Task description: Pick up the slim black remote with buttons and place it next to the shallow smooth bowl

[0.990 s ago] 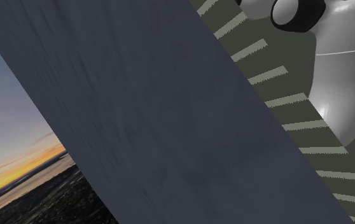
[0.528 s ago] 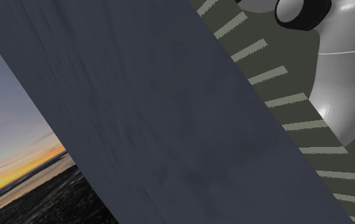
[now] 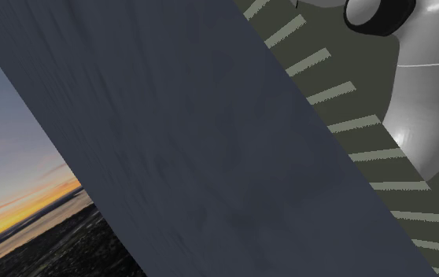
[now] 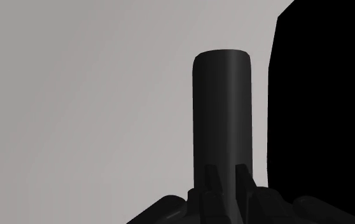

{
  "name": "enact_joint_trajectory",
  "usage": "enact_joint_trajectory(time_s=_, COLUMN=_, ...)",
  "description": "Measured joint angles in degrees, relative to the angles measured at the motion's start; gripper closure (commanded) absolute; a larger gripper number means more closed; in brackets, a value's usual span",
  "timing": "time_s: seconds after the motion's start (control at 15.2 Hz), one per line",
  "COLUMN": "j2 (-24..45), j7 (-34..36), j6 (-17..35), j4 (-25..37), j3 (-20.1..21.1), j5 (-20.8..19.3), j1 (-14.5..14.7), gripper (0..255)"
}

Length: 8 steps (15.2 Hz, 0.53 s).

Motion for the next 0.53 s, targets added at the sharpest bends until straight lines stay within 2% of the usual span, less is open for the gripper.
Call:
enact_joint_trajectory(time_s=0.26, j2=-0.3, j7=0.7, j6=-2.9, j4=2.7, j3=0.0, j5=-0.2, j1=-0.1, gripper=255)
enact_joint_trajectory(time_s=0.53, j2=-5.4, j7=3.3, j6=-0.3, j4=-4.3, j3=0.7, j5=-0.8, j1=2.4, gripper=255)
